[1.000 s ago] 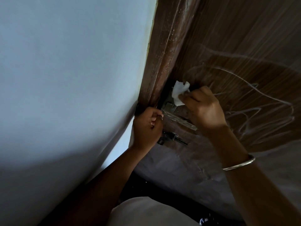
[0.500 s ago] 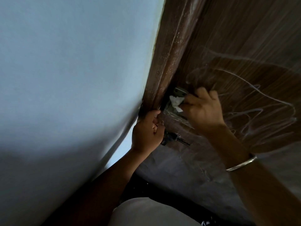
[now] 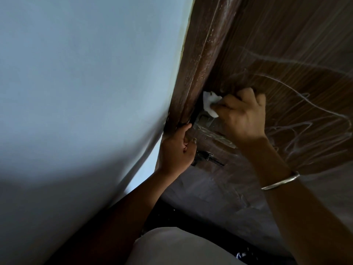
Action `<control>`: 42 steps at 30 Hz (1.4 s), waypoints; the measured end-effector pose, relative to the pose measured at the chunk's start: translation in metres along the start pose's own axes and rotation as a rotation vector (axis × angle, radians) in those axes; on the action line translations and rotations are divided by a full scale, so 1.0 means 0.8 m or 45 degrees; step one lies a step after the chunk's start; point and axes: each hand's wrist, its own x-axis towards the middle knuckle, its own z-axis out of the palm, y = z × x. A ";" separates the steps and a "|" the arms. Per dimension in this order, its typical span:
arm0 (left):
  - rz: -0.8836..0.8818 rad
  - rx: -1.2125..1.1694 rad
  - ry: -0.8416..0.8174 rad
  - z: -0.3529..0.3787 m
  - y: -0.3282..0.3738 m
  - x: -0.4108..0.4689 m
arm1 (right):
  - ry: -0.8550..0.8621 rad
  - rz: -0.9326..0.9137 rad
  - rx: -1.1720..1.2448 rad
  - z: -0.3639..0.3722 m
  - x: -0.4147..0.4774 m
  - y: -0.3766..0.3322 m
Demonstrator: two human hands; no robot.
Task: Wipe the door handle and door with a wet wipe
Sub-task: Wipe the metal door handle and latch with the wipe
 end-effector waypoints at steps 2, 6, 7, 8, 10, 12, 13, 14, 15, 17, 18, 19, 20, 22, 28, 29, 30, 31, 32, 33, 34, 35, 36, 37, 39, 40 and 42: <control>-0.005 0.031 -0.008 -0.001 0.000 0.001 | -0.039 -0.074 0.018 0.003 0.006 -0.009; -0.015 -0.022 0.013 -0.004 0.000 0.001 | -0.305 -0.157 -0.067 0.000 0.001 -0.016; -0.009 -0.020 0.017 -0.005 -0.001 0.002 | -0.331 -0.101 -0.035 -0.002 -0.001 -0.009; -0.006 -0.017 0.017 -0.004 -0.001 0.002 | -0.326 -0.036 -0.004 -0.005 -0.001 -0.003; -0.005 -0.006 0.004 -0.002 -0.001 0.002 | -0.250 0.052 0.040 -0.008 -0.001 0.007; 0.002 0.000 -0.003 0.000 -0.002 0.001 | -0.159 0.025 0.007 -0.006 -0.001 0.006; 0.004 -0.009 0.001 0.001 -0.003 0.000 | -0.119 0.001 0.001 -0.003 -0.004 0.005; 0.002 -0.029 0.013 0.001 -0.003 0.000 | -0.091 -0.009 0.015 -0.001 -0.007 0.004; -0.001 -0.056 0.026 0.002 -0.003 0.001 | -0.056 -0.002 0.043 0.002 -0.009 0.005; -0.008 -0.081 0.045 0.005 -0.002 0.002 | -0.021 0.045 0.089 0.004 -0.012 0.008; -0.007 -0.081 0.051 0.006 -0.001 0.003 | -0.008 0.069 0.100 0.004 -0.013 0.007; -0.005 -0.081 0.055 0.007 -0.001 0.003 | 0.006 0.094 0.112 0.005 -0.013 0.005; -0.007 -0.083 0.053 0.008 -0.001 0.003 | 0.005 0.127 0.121 0.005 -0.014 0.002; -0.024 -0.085 0.053 0.008 -0.002 0.001 | -0.052 0.191 0.123 0.005 -0.019 -0.006; -0.055 -0.092 0.066 0.003 0.002 -0.003 | -0.048 0.480 0.092 -0.009 -0.022 -0.017; -0.046 -0.090 0.058 0.003 0.004 -0.002 | -0.016 0.515 0.102 -0.010 -0.018 -0.019; -0.038 -0.091 0.049 0.003 0.005 -0.002 | -0.008 0.534 0.111 -0.010 -0.014 -0.021; -0.034 -0.095 0.039 0.003 0.005 -0.002 | -0.025 0.548 0.113 -0.009 -0.011 -0.024; -0.034 -0.099 0.031 0.003 0.006 -0.002 | -0.060 0.563 0.107 -0.007 -0.008 -0.027; -0.036 -0.098 0.029 0.003 0.005 -0.003 | -0.109 0.573 0.095 -0.006 -0.006 -0.030; -0.036 -0.096 0.035 0.002 0.005 -0.003 | -0.180 0.575 0.087 -0.003 -0.005 -0.032; -0.033 -0.096 0.044 0.002 0.004 -0.004 | -0.255 0.575 0.085 -0.001 -0.007 -0.034; -0.027 -0.098 0.055 0.002 0.003 -0.004 | -0.312 0.583 0.089 0.000 -0.010 -0.036; -0.018 -0.097 0.064 0.002 0.003 -0.004 | -0.335 0.597 0.101 0.001 -0.013 -0.037; 0.003 -0.094 0.060 0.004 0.003 -0.003 | -0.286 0.633 0.148 -0.001 -0.014 -0.037; 0.012 -0.094 0.055 0.004 0.003 -0.002 | -0.248 0.638 0.163 -0.002 -0.013 -0.035; 0.021 -0.104 0.044 0.004 0.002 -0.003 | -0.327 0.644 0.235 -0.002 -0.012 -0.031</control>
